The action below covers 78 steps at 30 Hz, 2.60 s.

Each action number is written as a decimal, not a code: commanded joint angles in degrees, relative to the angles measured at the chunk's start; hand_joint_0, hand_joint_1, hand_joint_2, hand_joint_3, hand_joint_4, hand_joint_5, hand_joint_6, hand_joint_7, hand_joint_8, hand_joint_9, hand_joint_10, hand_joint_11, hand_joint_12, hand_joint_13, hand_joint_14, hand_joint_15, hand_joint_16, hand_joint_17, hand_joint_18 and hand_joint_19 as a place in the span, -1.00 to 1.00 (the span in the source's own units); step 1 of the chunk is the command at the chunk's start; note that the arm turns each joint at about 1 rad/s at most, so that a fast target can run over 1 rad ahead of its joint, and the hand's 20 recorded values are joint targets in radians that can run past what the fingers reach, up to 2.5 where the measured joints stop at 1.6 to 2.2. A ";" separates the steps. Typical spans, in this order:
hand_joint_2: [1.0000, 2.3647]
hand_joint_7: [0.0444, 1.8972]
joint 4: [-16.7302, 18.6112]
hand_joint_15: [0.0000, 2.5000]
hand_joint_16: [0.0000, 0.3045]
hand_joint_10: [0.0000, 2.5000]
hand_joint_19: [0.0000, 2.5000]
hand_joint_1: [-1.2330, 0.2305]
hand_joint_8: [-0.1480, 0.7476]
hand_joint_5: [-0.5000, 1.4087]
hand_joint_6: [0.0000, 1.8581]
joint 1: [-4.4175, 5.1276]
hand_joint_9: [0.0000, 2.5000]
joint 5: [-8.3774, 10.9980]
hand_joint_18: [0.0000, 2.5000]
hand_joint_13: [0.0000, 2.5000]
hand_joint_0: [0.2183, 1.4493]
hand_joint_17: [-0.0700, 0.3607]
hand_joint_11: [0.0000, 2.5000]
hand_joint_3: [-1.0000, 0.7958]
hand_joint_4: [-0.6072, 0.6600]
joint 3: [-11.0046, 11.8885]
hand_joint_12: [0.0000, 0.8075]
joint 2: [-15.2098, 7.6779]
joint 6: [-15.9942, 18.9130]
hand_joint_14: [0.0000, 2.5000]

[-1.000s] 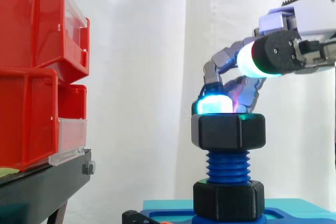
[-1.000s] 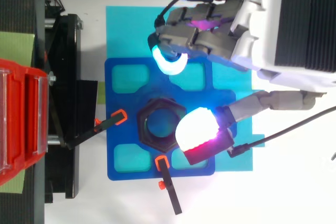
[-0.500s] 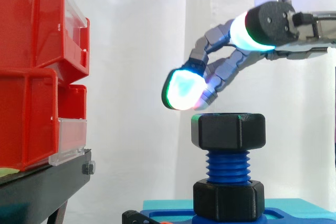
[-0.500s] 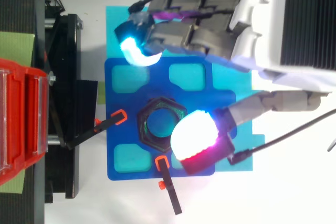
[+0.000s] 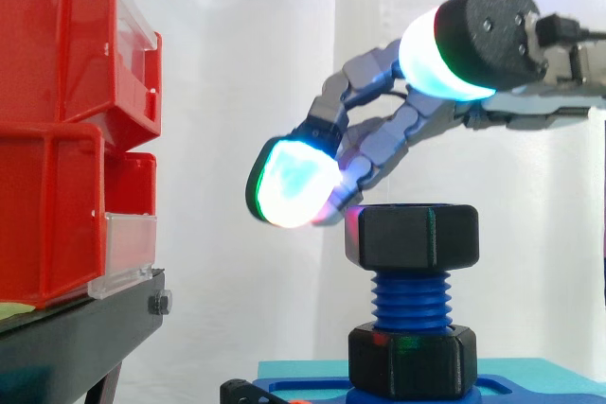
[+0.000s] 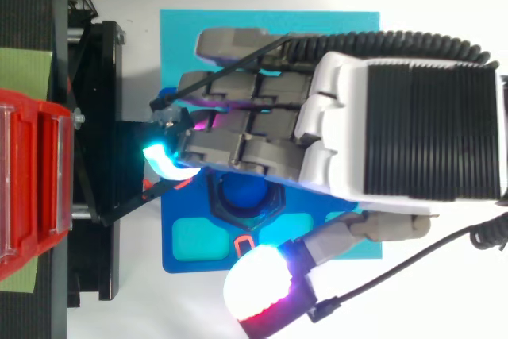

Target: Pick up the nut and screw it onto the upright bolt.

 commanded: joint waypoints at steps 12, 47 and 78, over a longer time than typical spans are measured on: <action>-1.00 -0.06 -1.18 -1.00 -0.80 -1.00 -1.00 0.52 -0.17 -0.60 -0.46 0.43 -0.49 -0.66 -0.80 -0.60 -0.58 -0.35 -1.00 -0.44 0.30 0.01 -0.35 -0.43 1.52 -1.00; -1.00 0.52 -4.17 -1.00 -0.85 -1.00 -1.00 0.39 -0.11 -0.53 -0.41 -2.38 -0.42 -4.26 -0.74 -0.52 -0.54 -0.44 -1.00 -0.44 0.22 0.01 -0.44 -0.26 1.44 -1.00; -1.00 0.18 -9.62 -1.00 -0.93 -1.00 -0.99 0.33 -0.13 -0.44 -0.28 -6.51 0.01 -8.66 -0.47 -0.24 -0.50 -0.56 -1.00 -0.44 0.13 3.96 -0.65 -0.17 -0.59 -1.00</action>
